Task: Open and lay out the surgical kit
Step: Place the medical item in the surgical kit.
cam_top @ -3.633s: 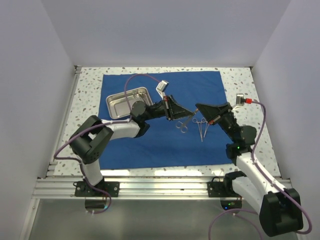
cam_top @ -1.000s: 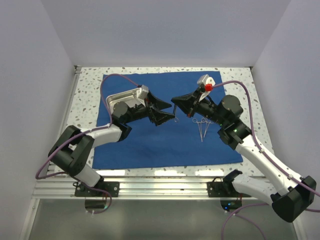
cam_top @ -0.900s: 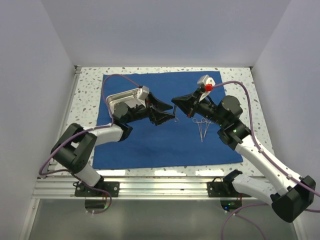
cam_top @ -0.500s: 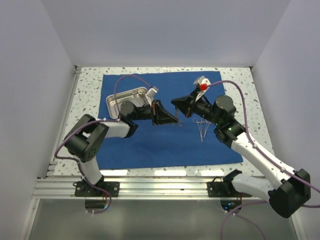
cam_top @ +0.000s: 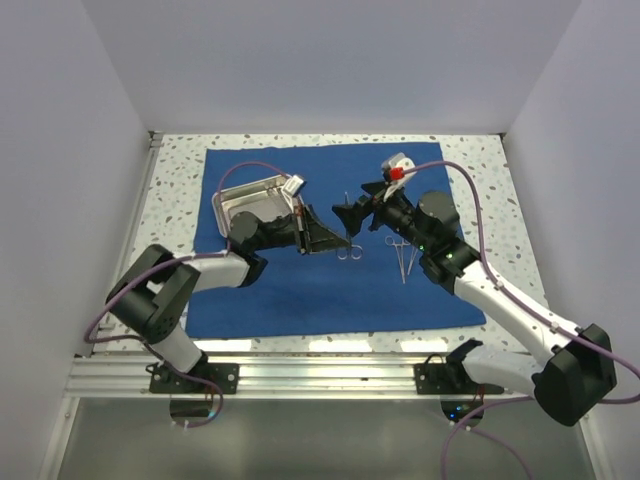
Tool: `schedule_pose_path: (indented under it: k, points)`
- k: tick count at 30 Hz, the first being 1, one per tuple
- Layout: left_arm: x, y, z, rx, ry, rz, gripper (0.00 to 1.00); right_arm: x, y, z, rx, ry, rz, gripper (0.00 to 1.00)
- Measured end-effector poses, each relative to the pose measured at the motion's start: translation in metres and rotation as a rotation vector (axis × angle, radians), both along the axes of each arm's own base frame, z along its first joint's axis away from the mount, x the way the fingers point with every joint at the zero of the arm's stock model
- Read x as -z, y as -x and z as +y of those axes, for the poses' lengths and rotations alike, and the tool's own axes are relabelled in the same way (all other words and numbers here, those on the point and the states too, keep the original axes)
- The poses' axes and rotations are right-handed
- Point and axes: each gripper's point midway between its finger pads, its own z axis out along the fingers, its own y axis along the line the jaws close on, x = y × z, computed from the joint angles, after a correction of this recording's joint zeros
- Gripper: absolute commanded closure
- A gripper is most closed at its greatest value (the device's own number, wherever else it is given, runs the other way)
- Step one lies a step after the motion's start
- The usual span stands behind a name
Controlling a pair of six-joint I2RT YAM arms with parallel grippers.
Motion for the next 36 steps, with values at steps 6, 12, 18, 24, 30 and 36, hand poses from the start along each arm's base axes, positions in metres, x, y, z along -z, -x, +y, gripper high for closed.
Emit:
schedule_pose_path:
  k: [6,12,18,24,30,36]
  points:
    - [-0.014,0.024,0.017,-0.019,0.026,0.123,1.00,-0.004,0.012,-0.014,0.027,0.056,-0.134,0.01]
    - [-0.014,0.060,0.042,0.007,0.042,0.316,1.00,-0.006,0.043,-0.041,0.040,0.052,-0.273,0.01]
    - [-0.010,0.085,0.073,-0.024,0.074,0.382,1.00,-0.043,0.089,-0.048,-0.076,0.045,-0.391,0.01]
    - [0.006,0.098,0.082,-0.055,0.053,0.626,1.00,-0.046,0.129,-0.036,-0.250,0.012,-0.425,0.01]
    - [-0.038,0.110,0.088,-0.043,0.145,0.652,1.00,0.028,0.134,0.029,-0.380,0.136,-0.306,0.04]
    - [-0.047,0.087,0.078,-0.087,0.151,0.711,1.00,0.148,0.136,0.072,-0.406,0.380,-0.215,0.04]
